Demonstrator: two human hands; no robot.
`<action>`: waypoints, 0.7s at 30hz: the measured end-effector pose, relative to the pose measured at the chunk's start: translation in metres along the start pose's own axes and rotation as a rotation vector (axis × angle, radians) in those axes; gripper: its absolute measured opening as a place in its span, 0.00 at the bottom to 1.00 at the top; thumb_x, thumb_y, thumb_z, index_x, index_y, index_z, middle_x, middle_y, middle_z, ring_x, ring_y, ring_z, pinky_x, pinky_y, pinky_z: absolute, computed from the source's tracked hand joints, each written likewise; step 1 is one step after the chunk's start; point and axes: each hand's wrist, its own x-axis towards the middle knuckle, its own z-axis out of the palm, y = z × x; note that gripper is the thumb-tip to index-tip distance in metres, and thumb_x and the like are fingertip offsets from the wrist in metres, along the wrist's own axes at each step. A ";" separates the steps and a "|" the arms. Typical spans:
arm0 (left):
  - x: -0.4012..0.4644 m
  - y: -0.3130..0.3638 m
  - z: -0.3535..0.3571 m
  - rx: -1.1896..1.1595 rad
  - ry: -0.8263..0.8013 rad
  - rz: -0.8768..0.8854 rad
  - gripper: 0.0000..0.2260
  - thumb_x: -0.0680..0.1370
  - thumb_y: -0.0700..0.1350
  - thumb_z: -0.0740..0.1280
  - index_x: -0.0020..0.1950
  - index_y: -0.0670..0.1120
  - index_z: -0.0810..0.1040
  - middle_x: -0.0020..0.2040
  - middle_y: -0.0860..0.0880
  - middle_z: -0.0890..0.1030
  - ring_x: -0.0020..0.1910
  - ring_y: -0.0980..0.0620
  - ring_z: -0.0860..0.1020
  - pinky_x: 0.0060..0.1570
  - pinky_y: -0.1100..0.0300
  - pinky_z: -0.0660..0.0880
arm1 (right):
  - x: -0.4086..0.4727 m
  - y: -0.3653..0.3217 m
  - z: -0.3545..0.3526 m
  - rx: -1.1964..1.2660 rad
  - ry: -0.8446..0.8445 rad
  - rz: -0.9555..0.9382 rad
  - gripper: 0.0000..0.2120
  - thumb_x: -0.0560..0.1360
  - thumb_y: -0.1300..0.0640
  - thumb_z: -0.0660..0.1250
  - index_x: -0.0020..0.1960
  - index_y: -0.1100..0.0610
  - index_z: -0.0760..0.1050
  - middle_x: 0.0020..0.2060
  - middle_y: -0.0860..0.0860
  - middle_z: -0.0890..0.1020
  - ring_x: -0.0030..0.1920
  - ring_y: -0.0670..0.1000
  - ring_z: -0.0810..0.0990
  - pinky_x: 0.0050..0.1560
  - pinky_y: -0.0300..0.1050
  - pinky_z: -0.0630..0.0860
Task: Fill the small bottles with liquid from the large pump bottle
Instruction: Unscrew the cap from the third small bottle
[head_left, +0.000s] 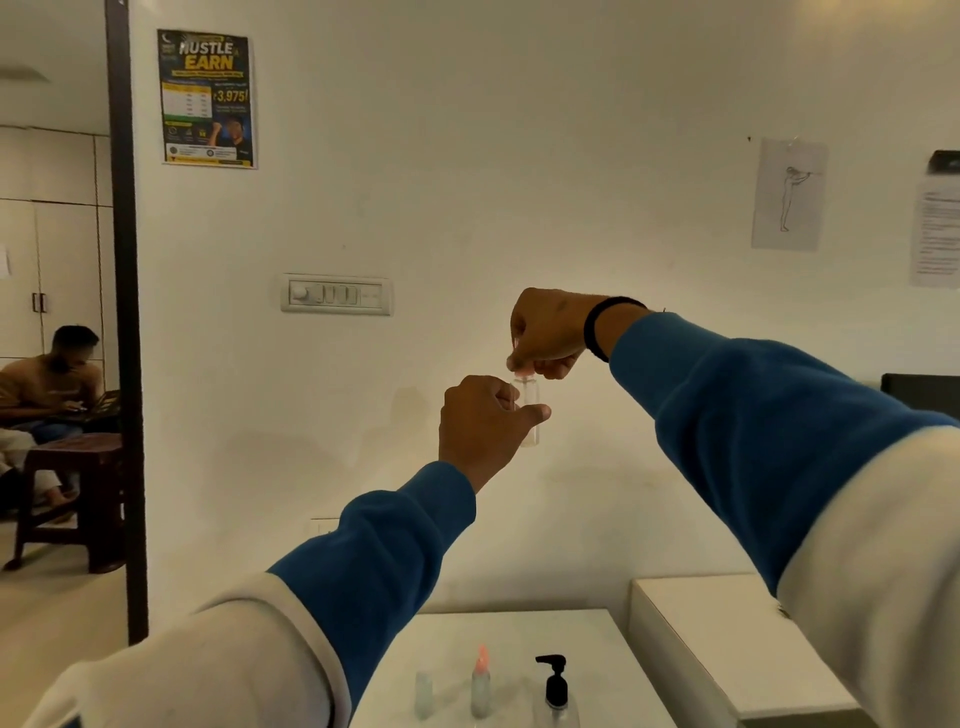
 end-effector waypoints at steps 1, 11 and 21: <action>0.000 -0.001 0.000 0.007 -0.003 0.001 0.17 0.70 0.58 0.79 0.40 0.49 0.76 0.43 0.51 0.83 0.38 0.55 0.79 0.34 0.70 0.68 | -0.001 -0.001 -0.002 0.026 -0.036 -0.010 0.06 0.74 0.66 0.71 0.50 0.66 0.81 0.35 0.57 0.82 0.33 0.53 0.80 0.41 0.47 0.83; 0.002 0.007 -0.003 -0.023 -0.004 0.028 0.19 0.69 0.56 0.80 0.32 0.52 0.72 0.38 0.53 0.82 0.36 0.57 0.78 0.34 0.66 0.68 | 0.002 0.006 0.007 -0.102 0.071 0.006 0.15 0.78 0.50 0.69 0.43 0.62 0.79 0.31 0.54 0.82 0.28 0.51 0.77 0.34 0.43 0.78; -0.001 0.009 -0.002 -0.029 -0.002 0.024 0.19 0.69 0.56 0.80 0.32 0.52 0.71 0.38 0.54 0.81 0.35 0.59 0.78 0.34 0.68 0.68 | -0.002 0.004 0.003 -0.061 0.054 0.014 0.14 0.76 0.48 0.71 0.48 0.59 0.76 0.37 0.54 0.80 0.33 0.52 0.78 0.35 0.44 0.79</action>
